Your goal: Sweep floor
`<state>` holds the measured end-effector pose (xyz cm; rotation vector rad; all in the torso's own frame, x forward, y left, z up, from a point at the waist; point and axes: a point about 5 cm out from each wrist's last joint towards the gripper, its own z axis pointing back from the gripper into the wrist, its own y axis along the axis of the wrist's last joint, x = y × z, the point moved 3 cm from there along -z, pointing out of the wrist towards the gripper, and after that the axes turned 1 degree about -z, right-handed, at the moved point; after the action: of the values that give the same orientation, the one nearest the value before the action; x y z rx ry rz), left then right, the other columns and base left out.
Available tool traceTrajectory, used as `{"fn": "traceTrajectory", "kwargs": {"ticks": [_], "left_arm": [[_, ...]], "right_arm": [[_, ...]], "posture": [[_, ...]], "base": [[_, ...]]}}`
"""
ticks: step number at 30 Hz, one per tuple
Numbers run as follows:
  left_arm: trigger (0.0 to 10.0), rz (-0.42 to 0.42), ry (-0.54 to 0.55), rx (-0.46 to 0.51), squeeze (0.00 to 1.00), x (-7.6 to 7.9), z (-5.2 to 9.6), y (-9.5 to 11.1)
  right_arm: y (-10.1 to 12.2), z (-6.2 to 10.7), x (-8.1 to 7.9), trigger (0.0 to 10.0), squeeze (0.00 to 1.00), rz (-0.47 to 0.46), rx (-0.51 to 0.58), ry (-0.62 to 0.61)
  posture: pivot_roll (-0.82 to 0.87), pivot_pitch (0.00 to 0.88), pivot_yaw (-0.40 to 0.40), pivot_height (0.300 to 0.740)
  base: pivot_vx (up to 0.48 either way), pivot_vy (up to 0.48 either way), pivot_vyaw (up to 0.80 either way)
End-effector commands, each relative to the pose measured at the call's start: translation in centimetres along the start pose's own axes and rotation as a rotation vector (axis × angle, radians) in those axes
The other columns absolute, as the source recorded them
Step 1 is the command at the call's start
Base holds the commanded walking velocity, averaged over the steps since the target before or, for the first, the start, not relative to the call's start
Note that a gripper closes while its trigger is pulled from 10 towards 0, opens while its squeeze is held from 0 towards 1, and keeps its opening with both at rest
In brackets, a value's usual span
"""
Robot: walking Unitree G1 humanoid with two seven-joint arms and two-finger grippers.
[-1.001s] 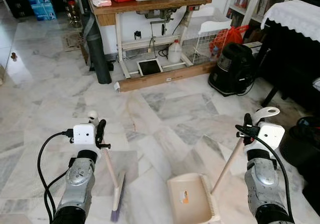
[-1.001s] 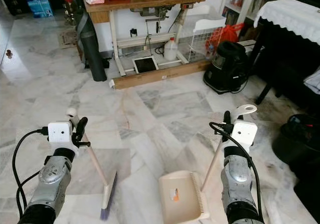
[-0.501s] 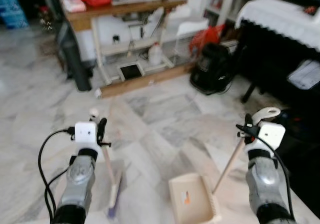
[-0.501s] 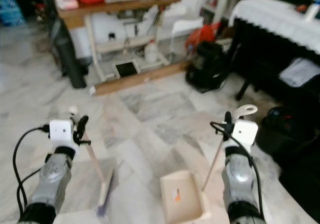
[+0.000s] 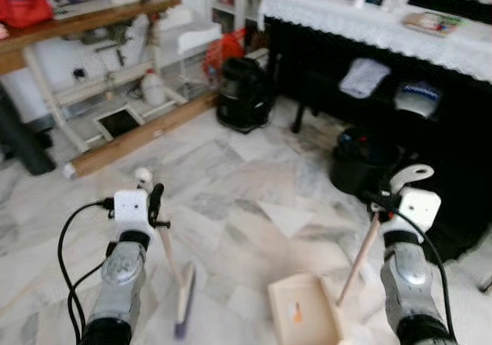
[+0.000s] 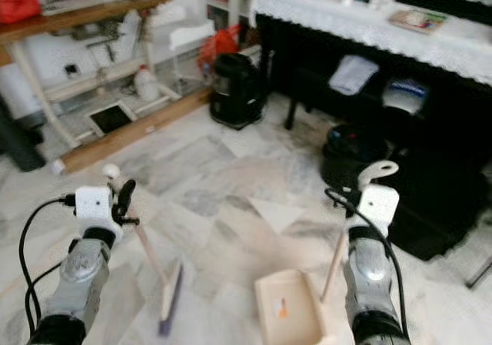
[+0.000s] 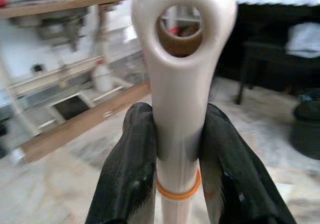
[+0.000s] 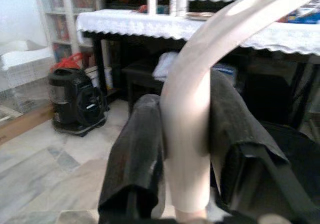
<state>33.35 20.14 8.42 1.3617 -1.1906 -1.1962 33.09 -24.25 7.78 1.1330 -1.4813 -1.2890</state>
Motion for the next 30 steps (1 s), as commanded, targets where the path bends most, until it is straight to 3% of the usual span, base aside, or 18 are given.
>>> {"fn": "traceTrajectory", "kwargs": {"ticks": [1, 30], "left_arm": [[10.0, -0.024, -0.002, 0.046, 0.0, -0.24, -0.34, 1.02], [10.0, -0.032, -0.007, 0.047, 0.0, -0.24, -0.34, 1.01]], "right_arm": [[1.07, -0.45, 0.07, 10.0, 0.0, -0.016, 0.047, -0.011], [1.24, -0.54, 0.43, 10.0, 0.0, -0.012, 0.055, -0.024]], "posture": [[-0.03, 0.0, 0.004, 0.74], [-0.03, 0.0, 0.004, 0.74]], "base": [[0.0, 0.0, -0.78], [0.0, -0.058, -0.78]]}}
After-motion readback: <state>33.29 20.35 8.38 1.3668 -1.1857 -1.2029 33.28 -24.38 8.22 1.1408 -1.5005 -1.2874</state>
